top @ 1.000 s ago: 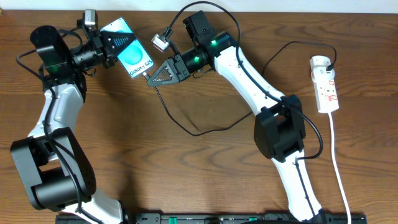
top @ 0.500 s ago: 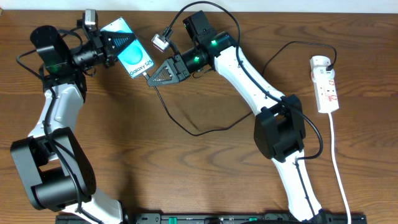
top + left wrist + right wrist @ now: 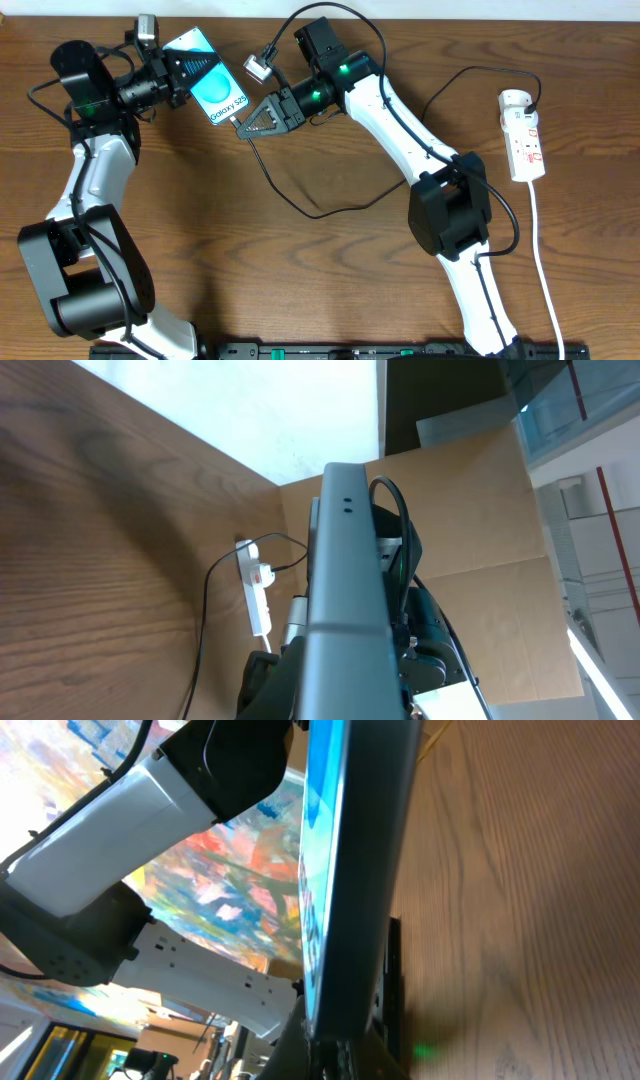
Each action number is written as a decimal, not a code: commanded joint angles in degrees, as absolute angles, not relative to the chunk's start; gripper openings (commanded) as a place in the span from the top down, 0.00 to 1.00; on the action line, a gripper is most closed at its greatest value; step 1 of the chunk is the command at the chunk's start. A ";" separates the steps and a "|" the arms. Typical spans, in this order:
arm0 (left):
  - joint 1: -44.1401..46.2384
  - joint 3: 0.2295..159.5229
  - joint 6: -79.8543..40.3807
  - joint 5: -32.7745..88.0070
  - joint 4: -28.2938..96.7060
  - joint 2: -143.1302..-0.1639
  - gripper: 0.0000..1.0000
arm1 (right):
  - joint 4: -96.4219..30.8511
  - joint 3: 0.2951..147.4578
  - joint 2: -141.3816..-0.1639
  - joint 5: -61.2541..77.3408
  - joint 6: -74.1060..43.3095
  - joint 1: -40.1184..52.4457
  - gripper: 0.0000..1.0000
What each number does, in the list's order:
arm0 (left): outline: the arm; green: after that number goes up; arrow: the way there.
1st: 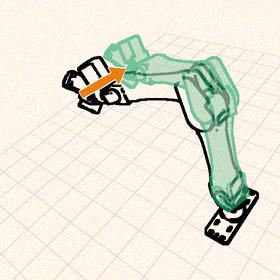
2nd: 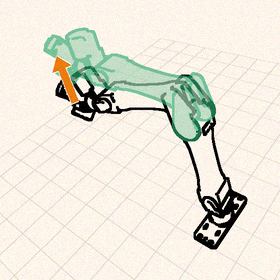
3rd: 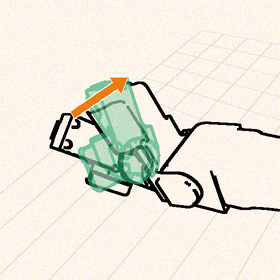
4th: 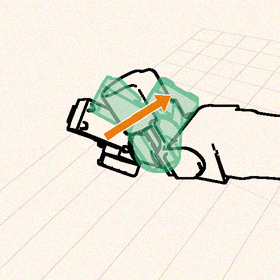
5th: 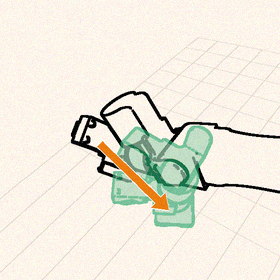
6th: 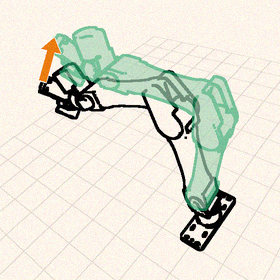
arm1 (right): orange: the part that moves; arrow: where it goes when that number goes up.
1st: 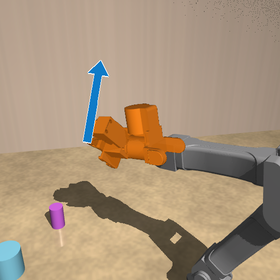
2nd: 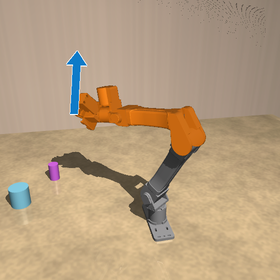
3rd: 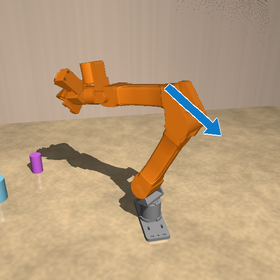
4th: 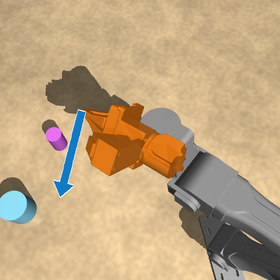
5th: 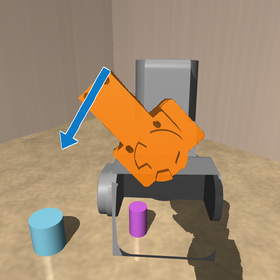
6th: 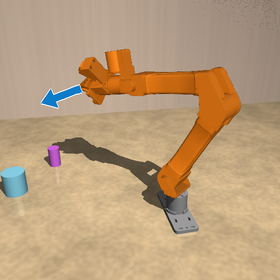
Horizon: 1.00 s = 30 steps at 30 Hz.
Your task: Plug charger to phone and switch on socket
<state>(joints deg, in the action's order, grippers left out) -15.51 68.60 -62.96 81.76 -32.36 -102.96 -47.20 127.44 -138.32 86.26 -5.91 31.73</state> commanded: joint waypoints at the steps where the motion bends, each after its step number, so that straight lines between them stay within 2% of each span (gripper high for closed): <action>1: -15.09 68.69 -61.67 82.89 -32.91 -102.98 0.93 | -46.94 127.61 -137.91 88.66 -6.35 31.92 0.99; 30: -15.20 68.69 -61.60 83.37 -32.88 -102.98 0.93 | -46.96 127.61 -137.91 87.99 -6.37 31.46 0.99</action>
